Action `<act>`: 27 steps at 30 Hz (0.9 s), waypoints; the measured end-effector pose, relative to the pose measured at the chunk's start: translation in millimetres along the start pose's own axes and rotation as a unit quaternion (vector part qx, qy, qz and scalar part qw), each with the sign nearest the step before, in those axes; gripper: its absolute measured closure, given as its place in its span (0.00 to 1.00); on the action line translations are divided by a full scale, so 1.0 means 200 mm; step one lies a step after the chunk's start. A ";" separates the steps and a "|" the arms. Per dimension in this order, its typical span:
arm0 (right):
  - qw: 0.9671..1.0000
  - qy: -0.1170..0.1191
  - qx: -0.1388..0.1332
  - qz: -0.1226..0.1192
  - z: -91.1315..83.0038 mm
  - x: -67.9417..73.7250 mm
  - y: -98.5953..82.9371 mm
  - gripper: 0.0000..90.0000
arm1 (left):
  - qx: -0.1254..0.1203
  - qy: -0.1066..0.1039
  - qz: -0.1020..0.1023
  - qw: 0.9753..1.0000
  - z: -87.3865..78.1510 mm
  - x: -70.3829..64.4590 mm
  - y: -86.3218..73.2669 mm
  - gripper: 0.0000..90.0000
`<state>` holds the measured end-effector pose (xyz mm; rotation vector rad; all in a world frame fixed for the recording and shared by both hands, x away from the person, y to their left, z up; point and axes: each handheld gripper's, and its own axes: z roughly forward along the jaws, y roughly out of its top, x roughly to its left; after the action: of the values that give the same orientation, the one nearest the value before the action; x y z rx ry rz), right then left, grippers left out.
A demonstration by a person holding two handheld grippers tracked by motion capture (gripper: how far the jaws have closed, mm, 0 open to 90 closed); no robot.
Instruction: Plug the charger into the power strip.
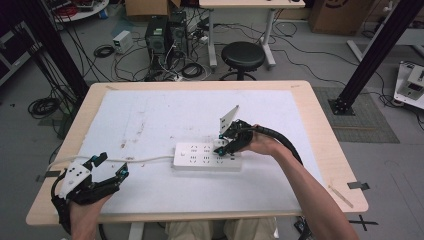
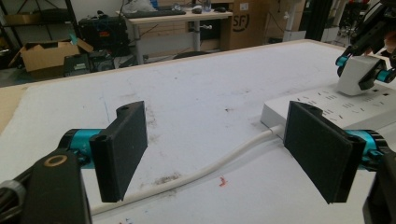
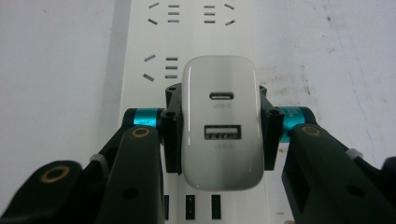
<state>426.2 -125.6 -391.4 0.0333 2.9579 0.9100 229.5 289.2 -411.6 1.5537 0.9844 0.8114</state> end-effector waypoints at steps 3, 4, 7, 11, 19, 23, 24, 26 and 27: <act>1.000 0.005 -0.004 0.007 0.00 -0.01 -0.01 0.71 | 0.000 0.000 0.001 1.000 0.00 0.00 0.00 0.24; 1.000 0.008 -0.009 0.008 0.00 -0.02 -0.01 0.71 | -0.001 -0.001 0.002 1.000 0.00 0.00 0.01 0.24; 1.000 0.016 -0.011 0.016 0.00 -0.03 -0.02 0.71 | 0.000 0.000 0.002 1.000 0.00 -0.01 0.01 0.24; 0.999 0.030 -0.022 0.022 0.01 -0.05 -0.03 0.71 | 0.000 0.001 0.001 1.000 0.00 -0.01 0.01 0.24; 1.000 -0.007 -0.029 -0.003 0.01 0.02 -0.04 0.71 | 0.005 -0.004 0.004 1.000 0.02 -0.01 0.00 0.24; 0.999 -0.020 -0.036 -0.007 0.01 0.03 -0.04 0.71 | 0.005 -0.005 0.005 1.000 0.02 -0.02 0.01 0.24; 0.999 -0.022 -0.037 -0.006 0.01 0.04 -0.05 0.71 | 0.005 -0.004 0.004 1.000 0.02 -0.02 0.00 0.24; 0.999 -0.020 -0.038 -0.004 0.01 0.03 -0.05 0.71 | 0.006 -0.004 0.003 1.000 0.02 -0.01 0.00 0.24; 0.999 -0.016 -0.041 -0.001 0.02 0.03 -0.05 0.71 | 0.005 -0.003 0.003 1.000 0.02 -0.01 0.00 0.24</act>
<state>420.5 -132.1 -400.0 0.0413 2.8887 1.0188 232.3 284.9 -411.8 1.5664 0.9818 0.8067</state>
